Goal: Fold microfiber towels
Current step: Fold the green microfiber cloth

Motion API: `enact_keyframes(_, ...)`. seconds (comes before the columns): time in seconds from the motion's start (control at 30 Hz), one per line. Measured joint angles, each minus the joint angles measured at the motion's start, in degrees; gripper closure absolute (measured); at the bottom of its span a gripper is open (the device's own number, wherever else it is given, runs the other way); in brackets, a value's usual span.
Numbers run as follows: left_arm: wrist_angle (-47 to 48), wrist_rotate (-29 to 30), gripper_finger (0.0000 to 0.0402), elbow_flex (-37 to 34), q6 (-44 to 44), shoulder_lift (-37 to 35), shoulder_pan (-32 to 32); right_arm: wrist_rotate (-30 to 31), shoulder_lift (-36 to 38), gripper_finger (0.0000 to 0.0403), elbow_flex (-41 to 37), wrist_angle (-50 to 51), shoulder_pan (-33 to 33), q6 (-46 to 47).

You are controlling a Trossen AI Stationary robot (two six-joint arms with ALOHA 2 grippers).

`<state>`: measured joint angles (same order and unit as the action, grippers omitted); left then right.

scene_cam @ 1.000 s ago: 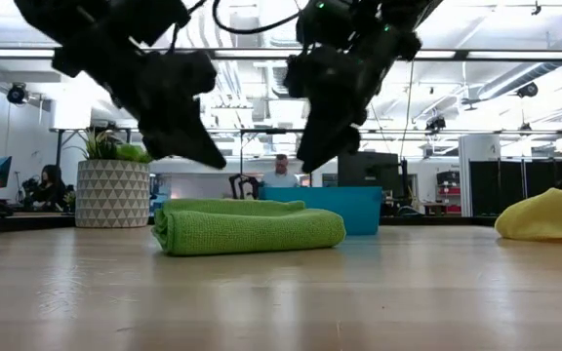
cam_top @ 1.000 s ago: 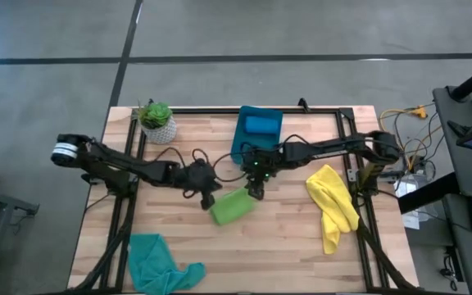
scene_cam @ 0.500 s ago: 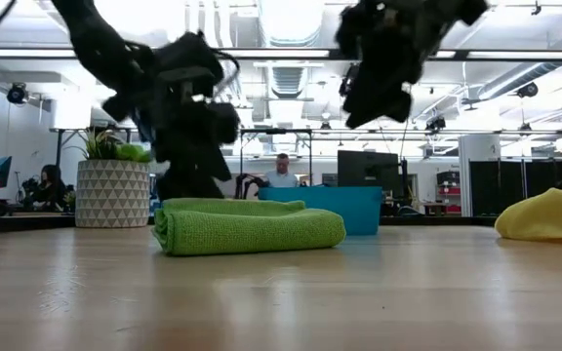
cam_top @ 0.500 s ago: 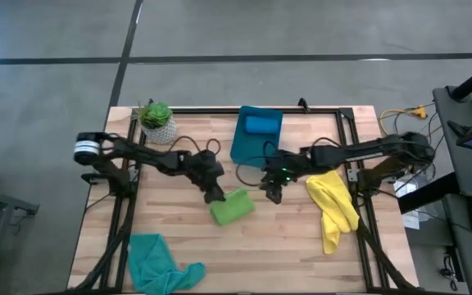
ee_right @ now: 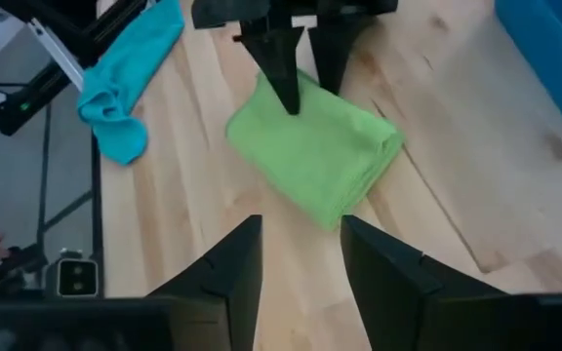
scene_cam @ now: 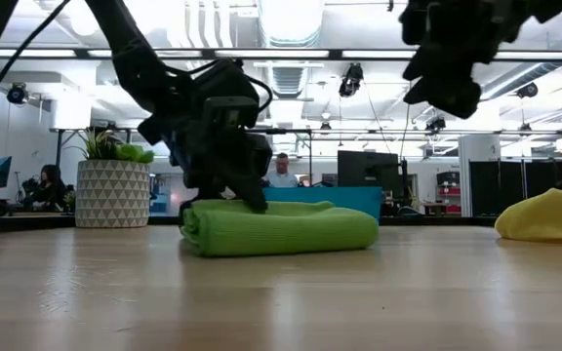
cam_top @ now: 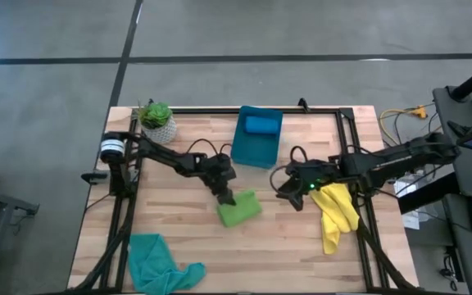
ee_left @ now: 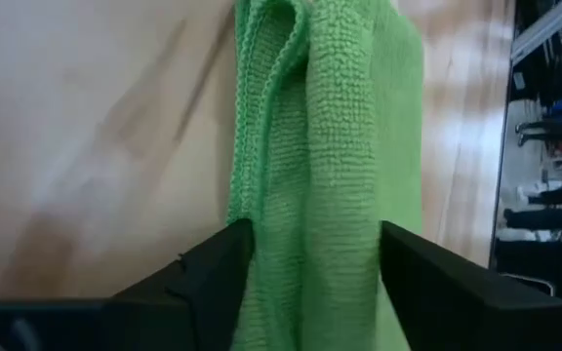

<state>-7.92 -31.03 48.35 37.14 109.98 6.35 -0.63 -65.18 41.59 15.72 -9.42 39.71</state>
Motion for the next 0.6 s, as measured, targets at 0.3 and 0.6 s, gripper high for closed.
enact_keyframes(0.3,0.6,3.5,0.0387,0.8,-0.9,3.4,-4.1,2.7,0.9,0.0274,-1.0,-1.9,-1.3,0.8)
enact_keyframes(0.6,0.7,9.8,0.0400,0.4,-4.1,-3.4,-4.6,5.5,-0.2,0.0262,-10.0,-27.7,-1.0,10.5)
